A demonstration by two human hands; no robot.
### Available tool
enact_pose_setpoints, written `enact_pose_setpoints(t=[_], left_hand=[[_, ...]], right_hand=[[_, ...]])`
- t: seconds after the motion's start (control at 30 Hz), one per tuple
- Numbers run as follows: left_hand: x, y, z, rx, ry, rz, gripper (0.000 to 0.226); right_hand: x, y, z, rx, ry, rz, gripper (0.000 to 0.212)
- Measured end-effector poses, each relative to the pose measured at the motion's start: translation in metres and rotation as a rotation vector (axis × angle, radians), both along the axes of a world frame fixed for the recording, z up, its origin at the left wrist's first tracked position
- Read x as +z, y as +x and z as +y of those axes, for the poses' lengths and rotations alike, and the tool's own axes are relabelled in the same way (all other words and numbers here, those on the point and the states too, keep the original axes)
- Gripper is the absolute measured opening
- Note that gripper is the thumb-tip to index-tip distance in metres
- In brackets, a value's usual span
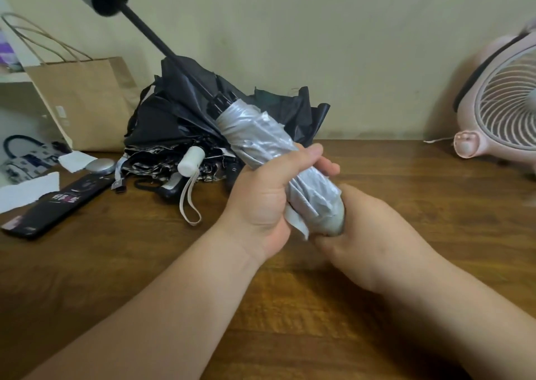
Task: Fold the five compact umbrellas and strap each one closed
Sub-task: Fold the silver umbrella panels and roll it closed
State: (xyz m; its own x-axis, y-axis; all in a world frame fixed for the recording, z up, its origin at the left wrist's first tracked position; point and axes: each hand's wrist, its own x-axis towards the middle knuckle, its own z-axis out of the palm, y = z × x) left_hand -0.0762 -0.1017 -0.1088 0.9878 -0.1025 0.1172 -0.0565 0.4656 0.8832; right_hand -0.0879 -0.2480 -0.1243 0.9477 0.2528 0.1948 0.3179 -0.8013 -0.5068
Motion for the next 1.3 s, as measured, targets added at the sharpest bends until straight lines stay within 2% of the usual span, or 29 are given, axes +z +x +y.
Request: enact_pose_setpoints(t=[0.07,0.13,0.2,0.23,0.3,0.4,0.47,0.57,0.6,0.67,0.87,1.0,1.1,1.17,1.3], left_hand=[[0.000,0.000,-0.001,0.004,-0.053,0.102,0.022],[-0.001,0.001,-0.001,-0.011,-0.112,0.191,0.025],[-0.001,0.002,-0.002,-0.018,-0.184,0.247,0.029],[-0.001,0.002,-0.002,0.001,-0.217,0.262,0.029],[-0.002,0.004,-0.002,0.061,-0.199,0.248,0.032],[-0.005,0.004,-0.001,0.104,-0.111,0.211,0.040],[-0.005,0.002,-0.003,0.095,-0.090,0.220,0.043],[-0.004,0.001,-0.005,0.082,-0.069,0.238,0.053],[-0.004,0.001,-0.005,0.077,-0.056,0.239,0.056],[-0.004,0.002,-0.003,0.052,-0.024,0.235,0.056],[-0.012,0.000,-0.010,0.025,0.044,0.224,0.056],[-0.016,0.002,-0.008,0.069,0.083,0.197,0.054],[-0.018,0.004,-0.003,-0.045,0.051,0.175,0.034],[-0.017,0.003,-0.003,-0.144,0.042,0.173,0.037],[-0.015,-0.003,-0.010,-0.271,0.057,0.181,0.058]], right_hand=[[0.000,-0.010,0.003,0.036,-0.101,-0.230,0.051],[0.006,-0.018,0.004,0.106,-0.010,-0.477,0.063],[0.012,-0.027,0.004,0.148,0.095,-0.658,0.043],[0.015,-0.030,0.004,0.168,0.091,-0.667,0.029],[0.014,-0.030,0.006,0.161,0.031,-0.527,0.022],[0.003,-0.023,0.009,0.081,-0.029,-0.343,0.036],[0.001,-0.018,0.012,0.067,0.090,-0.252,0.030],[-0.003,-0.015,0.015,0.092,0.406,0.006,0.015],[-0.003,-0.017,0.017,0.105,0.494,0.032,0.009],[-0.004,-0.020,0.019,0.117,0.535,-0.038,0.006],[-0.002,-0.012,0.010,0.051,0.205,-0.077,0.027],[0.009,-0.026,-0.003,0.149,0.066,-0.327,0.028],[0.025,-0.025,-0.010,0.318,0.118,-0.402,0.023],[0.030,-0.016,-0.021,0.396,0.164,-0.388,0.019],[0.032,0.006,-0.043,0.481,0.464,-0.052,0.030]])
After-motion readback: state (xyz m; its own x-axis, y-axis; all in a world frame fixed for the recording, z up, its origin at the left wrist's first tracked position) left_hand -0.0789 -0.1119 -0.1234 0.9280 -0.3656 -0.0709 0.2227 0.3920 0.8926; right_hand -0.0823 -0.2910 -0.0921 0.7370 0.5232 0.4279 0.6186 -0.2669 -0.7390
